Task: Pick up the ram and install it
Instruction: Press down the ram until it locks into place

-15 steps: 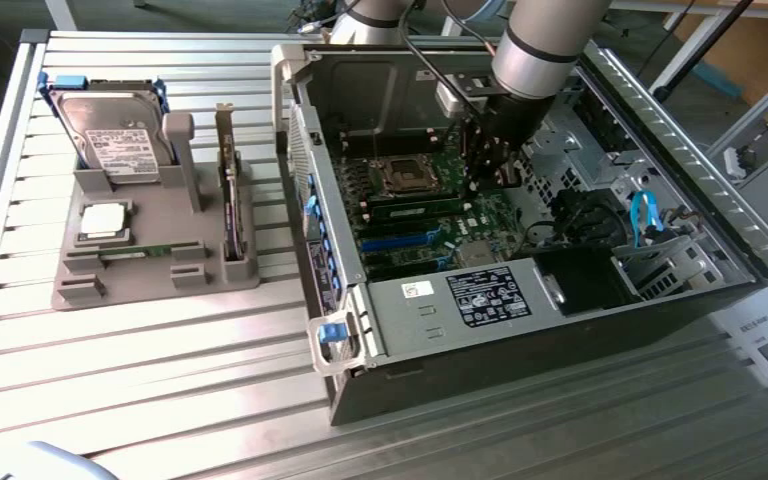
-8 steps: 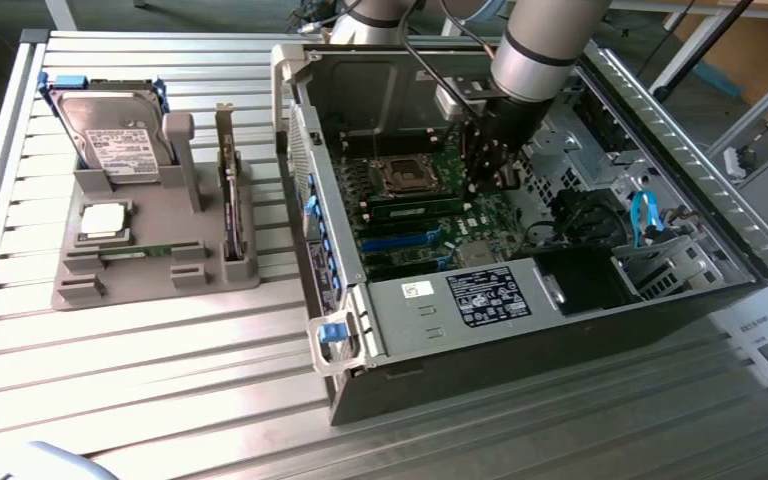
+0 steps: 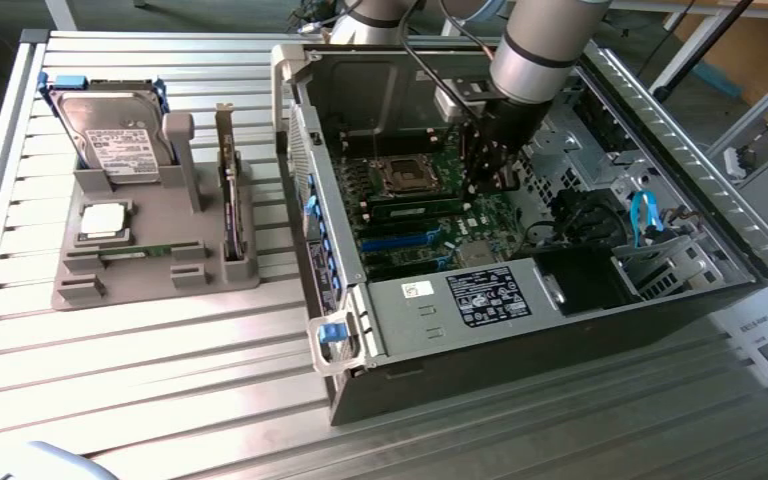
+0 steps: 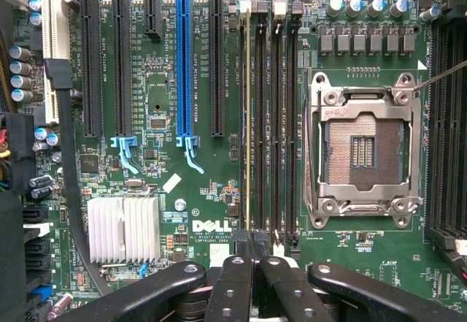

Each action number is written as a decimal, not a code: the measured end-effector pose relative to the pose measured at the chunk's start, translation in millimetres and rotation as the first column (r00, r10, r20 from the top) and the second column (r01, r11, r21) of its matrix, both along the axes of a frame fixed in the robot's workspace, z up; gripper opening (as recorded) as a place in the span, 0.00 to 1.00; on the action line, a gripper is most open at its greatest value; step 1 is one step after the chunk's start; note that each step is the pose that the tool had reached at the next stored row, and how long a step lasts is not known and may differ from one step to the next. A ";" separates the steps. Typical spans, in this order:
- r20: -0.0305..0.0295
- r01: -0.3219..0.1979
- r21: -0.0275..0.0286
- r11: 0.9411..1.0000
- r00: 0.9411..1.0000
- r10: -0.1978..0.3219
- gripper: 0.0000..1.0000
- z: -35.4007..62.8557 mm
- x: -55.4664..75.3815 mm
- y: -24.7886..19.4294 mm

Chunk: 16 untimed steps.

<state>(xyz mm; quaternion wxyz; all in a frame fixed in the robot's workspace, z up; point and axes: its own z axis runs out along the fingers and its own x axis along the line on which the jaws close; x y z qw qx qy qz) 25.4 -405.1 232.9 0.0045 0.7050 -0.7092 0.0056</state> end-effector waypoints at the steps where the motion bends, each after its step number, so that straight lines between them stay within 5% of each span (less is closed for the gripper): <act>1: 0.000 0.000 0.000 1.000 1.000 0.000 0.10 -0.3 0.0 0.0; 16: 0.000 0.000 0.000 1.000 1.000 0.000 0.10 -2.5 0.0 -0.1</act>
